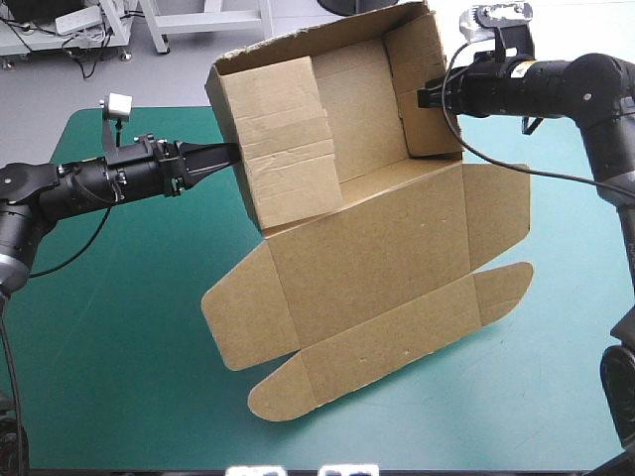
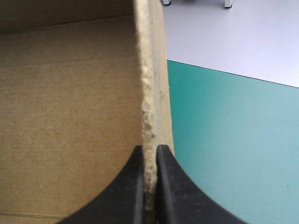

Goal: Fold the box

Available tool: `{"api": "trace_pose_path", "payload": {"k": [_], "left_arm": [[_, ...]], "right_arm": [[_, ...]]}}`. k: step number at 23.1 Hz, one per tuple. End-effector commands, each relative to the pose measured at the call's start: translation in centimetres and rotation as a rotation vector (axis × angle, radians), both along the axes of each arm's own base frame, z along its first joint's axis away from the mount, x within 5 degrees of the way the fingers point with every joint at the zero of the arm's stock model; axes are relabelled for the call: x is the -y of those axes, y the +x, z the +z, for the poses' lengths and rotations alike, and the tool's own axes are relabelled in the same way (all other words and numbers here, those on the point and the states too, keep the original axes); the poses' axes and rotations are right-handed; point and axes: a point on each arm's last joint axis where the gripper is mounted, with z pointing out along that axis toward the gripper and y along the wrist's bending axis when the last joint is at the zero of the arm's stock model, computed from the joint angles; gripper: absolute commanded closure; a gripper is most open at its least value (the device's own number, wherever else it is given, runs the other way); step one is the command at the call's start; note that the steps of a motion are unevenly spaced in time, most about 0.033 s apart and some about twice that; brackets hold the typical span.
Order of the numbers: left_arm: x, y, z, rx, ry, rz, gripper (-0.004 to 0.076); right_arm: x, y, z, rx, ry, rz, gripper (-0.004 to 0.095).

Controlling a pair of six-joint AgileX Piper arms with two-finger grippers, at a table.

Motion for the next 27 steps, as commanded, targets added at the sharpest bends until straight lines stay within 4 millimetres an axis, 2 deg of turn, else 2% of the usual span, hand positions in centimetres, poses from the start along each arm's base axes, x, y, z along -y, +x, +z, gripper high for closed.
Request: {"api": "trace_pose_path", "payload": {"k": [1,8,16,20,24,26,27], "left_arm": [[1.0,-1.9,2.6,0.063,-0.107,-0.107,0.0293],[1.0,-1.8,2.8,0.066,-0.124,-0.099,0.0293],[0.3,-0.6,2.1,0.066,-0.03,0.05,0.0293],[-0.4,0.3,1.2,0.074,0.094,0.17,0.0293],[-1.2,1.2,1.0,0.091,0.135,0.285,0.03],[-1.2,1.2,1.1,0.092,0.127,0.296,0.0334],[-1.3,1.3,1.1,0.08,0.116,0.302,0.0375]], "right_arm": [[-0.2,-1.4,2.9,0.109,0.116,-0.005,0.0922],[-0.2,0.4,1.6,0.096,0.112,-0.034,0.0922],[-0.3,0.3,1.7,0.096,0.126,-0.029,0.0922],[-1.5,0.0,1.8,0.09,0.144,0.011,0.0922],[-4.0,-0.9,1.7,0.079,0.142,0.087,0.0922],[-4.6,-1.2,1.6,0.064,0.132,0.099,0.0921],[-4.9,-1.3,1.5,0.057,0.12,0.101,0.0921]]}}
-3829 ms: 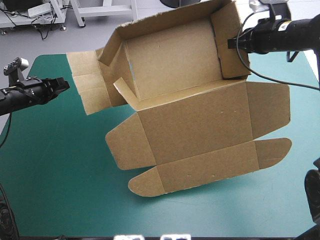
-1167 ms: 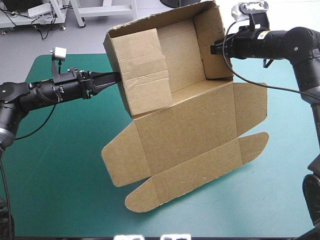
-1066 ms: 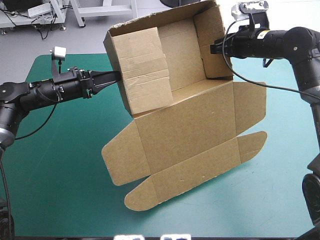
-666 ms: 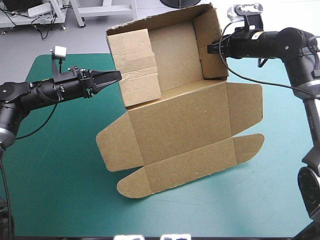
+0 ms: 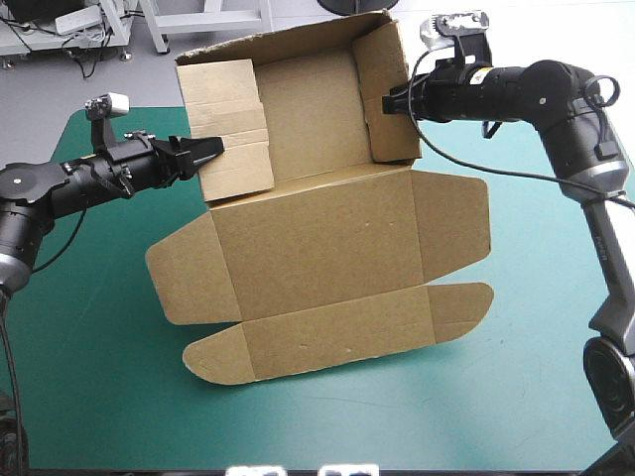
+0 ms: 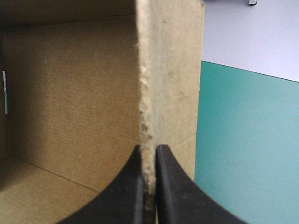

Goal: Fold the box

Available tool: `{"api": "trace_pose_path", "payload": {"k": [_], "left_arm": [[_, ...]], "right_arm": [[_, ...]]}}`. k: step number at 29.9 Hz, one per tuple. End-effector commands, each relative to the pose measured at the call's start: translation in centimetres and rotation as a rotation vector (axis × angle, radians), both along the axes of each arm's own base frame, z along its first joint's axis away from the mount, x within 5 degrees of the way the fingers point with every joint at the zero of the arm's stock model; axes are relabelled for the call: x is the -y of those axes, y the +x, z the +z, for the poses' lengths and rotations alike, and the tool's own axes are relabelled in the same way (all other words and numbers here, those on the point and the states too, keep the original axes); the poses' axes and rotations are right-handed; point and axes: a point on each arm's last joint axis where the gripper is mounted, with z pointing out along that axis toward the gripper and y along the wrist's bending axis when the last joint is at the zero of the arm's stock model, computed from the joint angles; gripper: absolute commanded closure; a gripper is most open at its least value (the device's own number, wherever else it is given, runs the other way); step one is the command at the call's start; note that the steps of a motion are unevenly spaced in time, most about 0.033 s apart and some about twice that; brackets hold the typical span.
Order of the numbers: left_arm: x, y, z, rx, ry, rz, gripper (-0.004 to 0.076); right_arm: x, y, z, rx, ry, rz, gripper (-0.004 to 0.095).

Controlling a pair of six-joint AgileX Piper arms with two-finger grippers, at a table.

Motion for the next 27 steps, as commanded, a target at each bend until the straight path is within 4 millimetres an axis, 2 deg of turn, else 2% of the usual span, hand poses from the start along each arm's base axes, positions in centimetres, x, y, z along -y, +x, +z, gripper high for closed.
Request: {"api": "trace_pose_path", "payload": {"k": [1,2,4,5,10,14,18,21,27], "left_arm": [[0.4,-0.8,2.5,0.045,-0.115,0.025,0.0436],[0.4,-0.8,2.5,0.032,-0.128,0.029,0.0499],[0.4,-0.8,2.5,0.042,-0.117,0.019,0.0697],[0.5,-0.8,2.5,0.055,-0.101,0.011,0.0729],[2.4,-1.2,3.1,0.071,-0.013,-0.033,0.0733],[4.3,-1.7,4.0,0.027,0.189,-0.025,0.0733],[5.6,-1.7,4.2,-0.022,0.351,0.01,0.0733],[6.8,-1.0,3.1,-0.11,0.421,-0.005,0.0733],[8.2,2.2,-1.5,-0.307,0.528,-0.029,0.0733]], "right_arm": [[-1.2,-2.4,2.8,0.057,0.08,0.031,0.0921],[-1.3,-2.5,2.7,0.043,0.073,0.028,0.0921],[-1.8,-2.8,2.3,0.007,0.058,0.033,0.0921],[-1.9,-2.9,2.2,-0.008,0.054,0.035,0.0921],[-2.3,-3.6,1.5,-0.108,0.027,0.055,0.0921],[-1.4,-3.8,0.4,-0.21,-0.067,-0.02,0.0921],[-1.1,-3.1,-1.3,-0.303,-0.153,-0.053,0.0922],[-1.6,-1.7,-3.1,-0.365,-0.183,-0.048,0.0922],[-3.0,1.4,-7.6,-0.487,-0.193,-0.027,0.0922]]}}
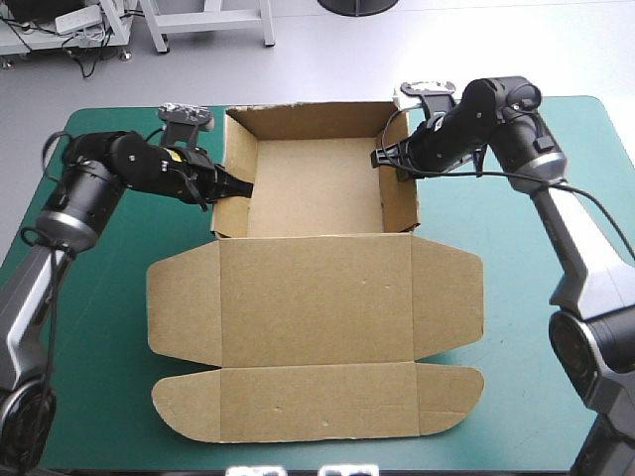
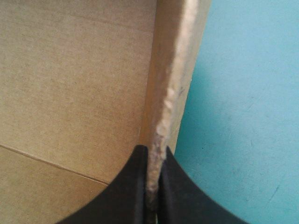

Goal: Fold the box

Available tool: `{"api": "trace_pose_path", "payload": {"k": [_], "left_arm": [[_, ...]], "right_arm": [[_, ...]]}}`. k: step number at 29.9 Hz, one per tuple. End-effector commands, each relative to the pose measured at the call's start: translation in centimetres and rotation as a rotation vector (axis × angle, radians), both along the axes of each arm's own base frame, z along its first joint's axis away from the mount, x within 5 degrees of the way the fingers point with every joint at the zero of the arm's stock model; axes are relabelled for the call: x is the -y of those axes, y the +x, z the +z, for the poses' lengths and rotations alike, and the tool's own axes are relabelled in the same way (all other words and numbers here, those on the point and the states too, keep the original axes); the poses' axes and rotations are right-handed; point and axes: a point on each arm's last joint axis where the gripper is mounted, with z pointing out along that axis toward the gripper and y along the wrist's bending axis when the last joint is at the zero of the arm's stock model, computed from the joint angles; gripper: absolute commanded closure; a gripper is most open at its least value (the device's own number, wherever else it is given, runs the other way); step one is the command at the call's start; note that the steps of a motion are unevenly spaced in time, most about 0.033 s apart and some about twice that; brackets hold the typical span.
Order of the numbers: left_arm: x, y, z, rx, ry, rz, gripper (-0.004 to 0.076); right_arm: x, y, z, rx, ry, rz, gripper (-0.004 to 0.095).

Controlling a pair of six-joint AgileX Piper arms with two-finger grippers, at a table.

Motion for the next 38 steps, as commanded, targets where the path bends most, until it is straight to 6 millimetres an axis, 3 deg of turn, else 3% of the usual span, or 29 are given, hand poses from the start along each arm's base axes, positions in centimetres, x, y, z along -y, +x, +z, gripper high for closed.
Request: {"api": "trace_pose_path", "payload": {"k": [1,8,12,22,25,28,32,38], "left_arm": [[1.4,0.6,0.0,-0.025,-0.052,0.005,0.0733],[1.4,3.5,-5.7,-0.197,0.076,0.057,0.0733],[1.7,4.4,-7.6,-0.236,0.092,0.047,0.0733],[1.7,5.2,-7.5,-0.178,0.108,0.044,0.0732],[1.7,5.2,-7.4,-0.184,0.112,0.039,0.0732],[1.6,5.1,-7.4,-0.196,0.116,0.037,0.0712],[1.5,4.8,-7.5,-0.22,0.133,0.015,0.0638],[1.5,4.5,-7.7,-0.26,0.144,0.007,0.0447]], "right_arm": [[-1.3,-0.1,0.1,-0.018,0.068,0.052,0.0922],[-2.5,2.6,-4.4,-0.11,0.063,0.054,0.0923],[-2.8,3.5,-5.9,-0.124,0.063,0.054,0.0922],[-2.8,4.6,-6.5,-0.037,0.044,0.041,0.0909],[-2.4,4.8,-6.6,-0.012,-0.027,0.038,0.0821],[-2.1,4.9,-6.7,-0.002,-0.066,0.037,0.0646],[-1.9,5.0,-6.7,0.017,-0.092,0.047,0.0486],[-1.8,5.0,-6.8,0.021,-0.116,0.072,0.0457]]}}
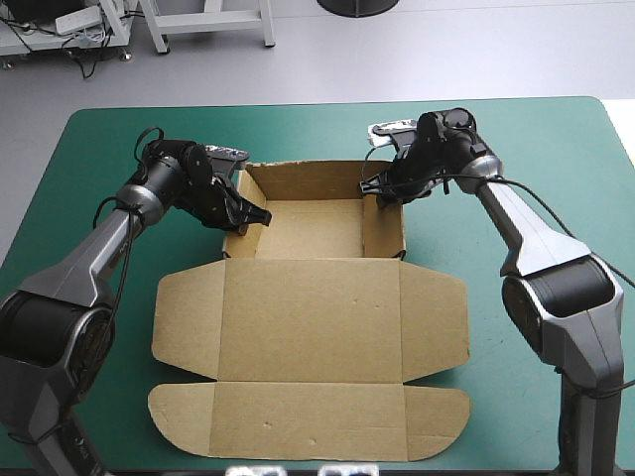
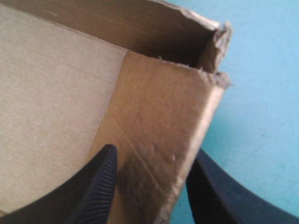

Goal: Fold the box

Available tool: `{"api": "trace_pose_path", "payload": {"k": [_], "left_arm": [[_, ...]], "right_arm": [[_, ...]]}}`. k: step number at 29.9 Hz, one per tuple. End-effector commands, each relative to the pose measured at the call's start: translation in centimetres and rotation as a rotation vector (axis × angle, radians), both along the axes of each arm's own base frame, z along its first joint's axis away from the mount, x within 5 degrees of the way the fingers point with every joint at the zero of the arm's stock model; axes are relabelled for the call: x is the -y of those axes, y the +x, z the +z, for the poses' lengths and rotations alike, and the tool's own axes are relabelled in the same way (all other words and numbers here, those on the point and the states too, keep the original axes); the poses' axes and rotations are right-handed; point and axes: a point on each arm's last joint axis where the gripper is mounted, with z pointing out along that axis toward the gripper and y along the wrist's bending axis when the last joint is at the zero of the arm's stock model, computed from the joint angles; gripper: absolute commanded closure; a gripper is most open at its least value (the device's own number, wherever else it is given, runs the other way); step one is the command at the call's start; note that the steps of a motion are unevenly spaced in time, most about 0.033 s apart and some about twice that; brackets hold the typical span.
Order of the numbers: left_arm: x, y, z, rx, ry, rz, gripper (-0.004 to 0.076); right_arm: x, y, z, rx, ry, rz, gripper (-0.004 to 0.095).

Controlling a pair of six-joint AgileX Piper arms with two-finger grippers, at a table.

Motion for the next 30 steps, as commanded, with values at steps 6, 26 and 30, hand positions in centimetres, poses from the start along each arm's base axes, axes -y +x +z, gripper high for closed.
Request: {"api": "trace_pose_path", "payload": {"k": [6,26,30], "left_arm": [[0.2,-0.7,2.4,0.047,-0.033,-0.008,0.0261],[0.2,-1.4,13.1,0.22,-0.109,0.012,0.0262],[0.2,-3.4,16.0,0.27,-0.202,0.02,0.0315]], "right_arm": [[0.5,-0.7,3.3,0.09,0.001,0.014,0.0458],[1.4,-1.9,10.6,0.231,0.008,0.002,0.0454],[1.7,-2.9,12.4,0.27,0.023,0.003,0.0455]]}}
